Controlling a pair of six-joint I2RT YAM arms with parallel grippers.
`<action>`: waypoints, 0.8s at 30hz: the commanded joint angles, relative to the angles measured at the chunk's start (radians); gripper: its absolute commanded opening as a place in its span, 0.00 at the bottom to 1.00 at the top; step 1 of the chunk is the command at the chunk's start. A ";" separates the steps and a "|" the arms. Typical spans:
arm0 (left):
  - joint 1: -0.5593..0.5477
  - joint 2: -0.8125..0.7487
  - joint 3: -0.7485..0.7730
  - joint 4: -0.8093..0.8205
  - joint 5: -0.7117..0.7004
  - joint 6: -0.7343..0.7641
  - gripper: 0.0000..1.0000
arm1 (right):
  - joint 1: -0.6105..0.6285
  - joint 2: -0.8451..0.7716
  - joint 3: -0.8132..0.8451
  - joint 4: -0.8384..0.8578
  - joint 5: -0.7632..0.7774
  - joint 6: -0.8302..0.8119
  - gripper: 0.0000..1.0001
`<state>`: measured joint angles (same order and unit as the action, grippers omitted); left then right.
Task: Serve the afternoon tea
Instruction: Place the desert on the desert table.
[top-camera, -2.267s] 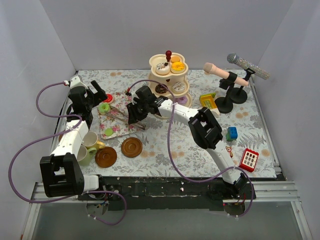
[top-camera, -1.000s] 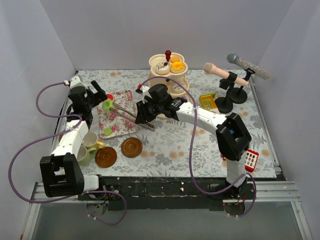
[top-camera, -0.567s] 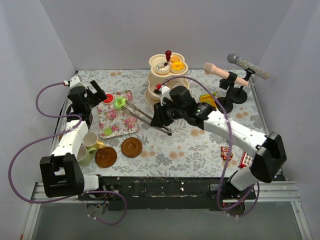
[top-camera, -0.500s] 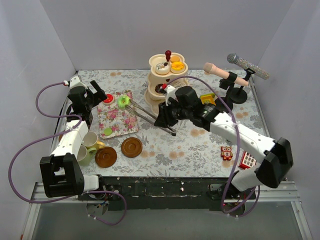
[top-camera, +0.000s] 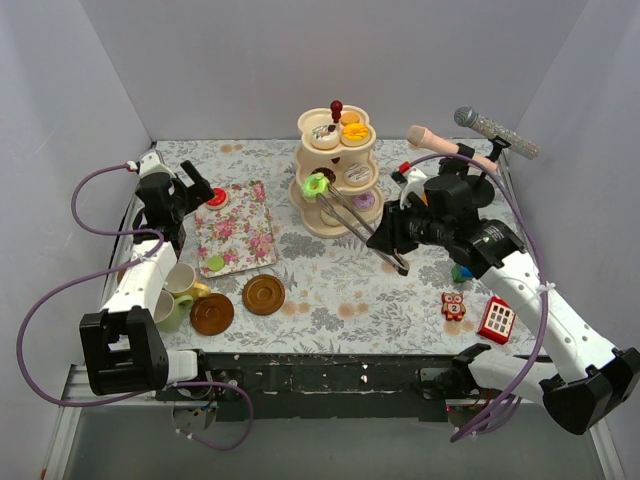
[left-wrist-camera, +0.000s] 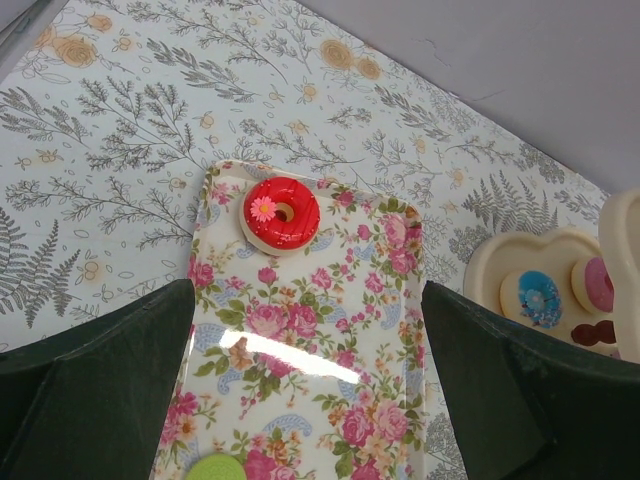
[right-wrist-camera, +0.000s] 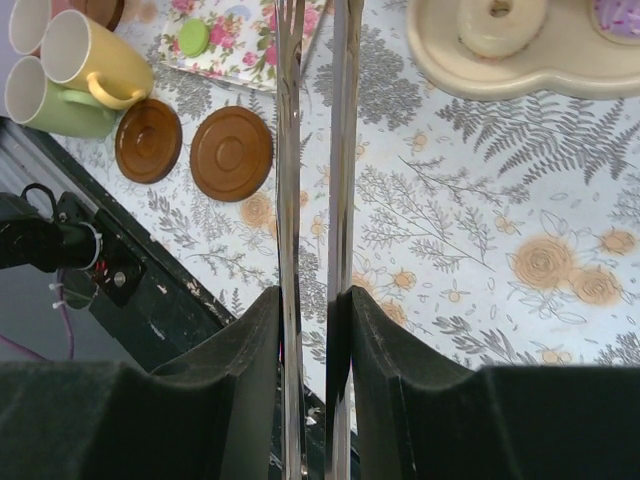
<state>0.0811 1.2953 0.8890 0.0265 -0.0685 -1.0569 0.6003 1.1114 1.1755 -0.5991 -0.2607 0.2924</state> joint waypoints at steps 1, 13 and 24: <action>0.000 -0.050 -0.013 0.006 0.007 -0.009 0.98 | -0.059 -0.054 -0.022 -0.025 -0.015 -0.010 0.08; 0.000 -0.054 -0.013 0.007 0.009 -0.008 0.98 | -0.241 -0.085 -0.066 0.013 -0.109 -0.038 0.08; -0.001 -0.050 -0.013 0.006 0.004 -0.003 0.98 | -0.401 -0.082 -0.079 0.088 -0.245 -0.048 0.07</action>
<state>0.0811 1.2877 0.8886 0.0273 -0.0658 -1.0634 0.2386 1.0470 1.0901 -0.6037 -0.4232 0.2604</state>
